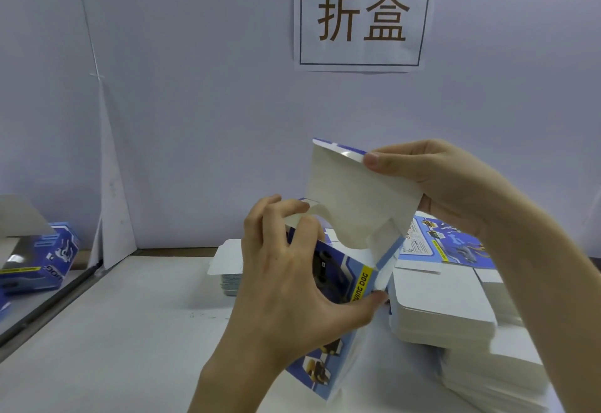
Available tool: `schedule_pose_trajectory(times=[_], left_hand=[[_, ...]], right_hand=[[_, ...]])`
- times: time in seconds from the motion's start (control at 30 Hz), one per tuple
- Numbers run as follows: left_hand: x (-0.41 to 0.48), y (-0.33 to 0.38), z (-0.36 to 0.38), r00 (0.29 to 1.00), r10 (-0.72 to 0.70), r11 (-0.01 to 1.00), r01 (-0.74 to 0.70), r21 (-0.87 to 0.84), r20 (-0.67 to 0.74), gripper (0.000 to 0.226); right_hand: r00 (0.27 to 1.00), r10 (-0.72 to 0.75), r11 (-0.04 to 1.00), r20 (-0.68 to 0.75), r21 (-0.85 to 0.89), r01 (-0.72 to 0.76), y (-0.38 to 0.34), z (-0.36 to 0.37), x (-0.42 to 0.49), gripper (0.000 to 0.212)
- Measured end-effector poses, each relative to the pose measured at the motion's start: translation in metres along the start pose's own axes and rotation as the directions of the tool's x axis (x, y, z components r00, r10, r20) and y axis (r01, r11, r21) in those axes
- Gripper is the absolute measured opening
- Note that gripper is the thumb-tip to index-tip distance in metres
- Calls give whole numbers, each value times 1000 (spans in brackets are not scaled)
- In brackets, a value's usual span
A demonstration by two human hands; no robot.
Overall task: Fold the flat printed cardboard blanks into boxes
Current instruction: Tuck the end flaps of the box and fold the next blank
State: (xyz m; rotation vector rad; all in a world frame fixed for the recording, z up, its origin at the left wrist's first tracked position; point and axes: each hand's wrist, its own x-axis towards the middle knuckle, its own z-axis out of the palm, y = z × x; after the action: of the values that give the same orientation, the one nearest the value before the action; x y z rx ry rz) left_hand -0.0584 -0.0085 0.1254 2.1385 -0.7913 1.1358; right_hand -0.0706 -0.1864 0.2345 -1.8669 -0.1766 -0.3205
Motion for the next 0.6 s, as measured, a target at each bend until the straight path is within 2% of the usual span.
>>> schedule_pose_trajectory(times=[0.13, 0.23, 0.3, 0.4, 0.47, 0.53, 0.6], left_hand=[[0, -3, -2, 1000, -21, 1000, 21, 2, 9, 69], [2, -7, -5, 998, -53, 999, 53, 0, 15, 67], [2, -9, -6, 999, -53, 998, 54, 23, -4, 69], [3, -9, -5, 998, -38, 999, 40, 36, -39, 68], [3, -7, -3, 999, -20, 998, 23, 53, -47, 68], [2, -6, -1, 999, -5, 997, 8, 76, -49, 68], [2, -6, 0, 999, -5, 997, 9, 79, -48, 68]], right_hand=[[998, -56, 998, -29, -4, 56, 4, 4, 3, 18], [993, -105, 978, 58, 189, 93, 9, -2, 2, 28], [989, -99, 952, 113, 299, 61, 17, -5, -1, 33], [985, -7, 980, 171, 196, -27, 37, 2, -7, 43], [980, 13, 990, 197, 135, -40, 46, 12, -11, 42], [983, -4, 992, 182, 124, -19, 51, 18, -12, 43], [988, -42, 997, 146, 67, 32, 51, 22, -13, 33]])
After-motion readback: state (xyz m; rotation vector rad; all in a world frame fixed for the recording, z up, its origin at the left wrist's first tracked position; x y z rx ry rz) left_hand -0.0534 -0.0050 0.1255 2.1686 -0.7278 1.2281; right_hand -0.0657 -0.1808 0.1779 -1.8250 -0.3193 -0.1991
